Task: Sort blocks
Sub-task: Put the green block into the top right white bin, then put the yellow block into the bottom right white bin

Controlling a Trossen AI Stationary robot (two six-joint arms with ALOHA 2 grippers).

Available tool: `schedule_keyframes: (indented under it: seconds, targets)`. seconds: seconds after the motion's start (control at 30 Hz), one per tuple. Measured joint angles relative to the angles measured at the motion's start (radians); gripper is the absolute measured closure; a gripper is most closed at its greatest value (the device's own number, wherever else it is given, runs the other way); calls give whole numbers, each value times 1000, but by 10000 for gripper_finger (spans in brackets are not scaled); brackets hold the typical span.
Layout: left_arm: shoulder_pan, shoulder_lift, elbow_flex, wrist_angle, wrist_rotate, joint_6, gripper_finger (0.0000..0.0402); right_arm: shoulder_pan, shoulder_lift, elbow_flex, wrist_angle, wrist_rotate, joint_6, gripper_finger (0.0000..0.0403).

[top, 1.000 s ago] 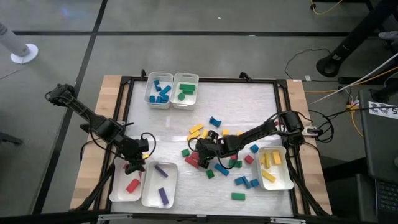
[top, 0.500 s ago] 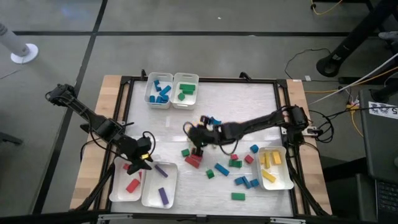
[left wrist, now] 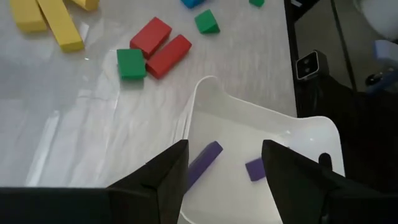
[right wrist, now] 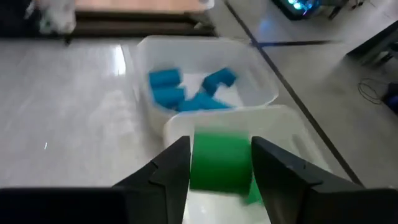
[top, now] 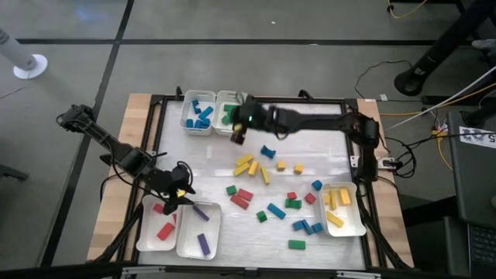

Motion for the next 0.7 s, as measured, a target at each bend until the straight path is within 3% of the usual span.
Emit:
schedule_keyframes:
  seconds: [0.2,0.43,0.57,0.7]
  targets:
    - [0,0,0,0,-56,34,210,-99,4,0,36,-94,10,224]
    - [38,39,0,112,-325,125,210,-111,5,2,23,-70,127,210]
    - [113,125,0,270,-332,267,210,-110,6,76,-130,-67,126,214]
    - [199,232,0,368,-331,344,210,-111,6,215,-410,-48,126,223]
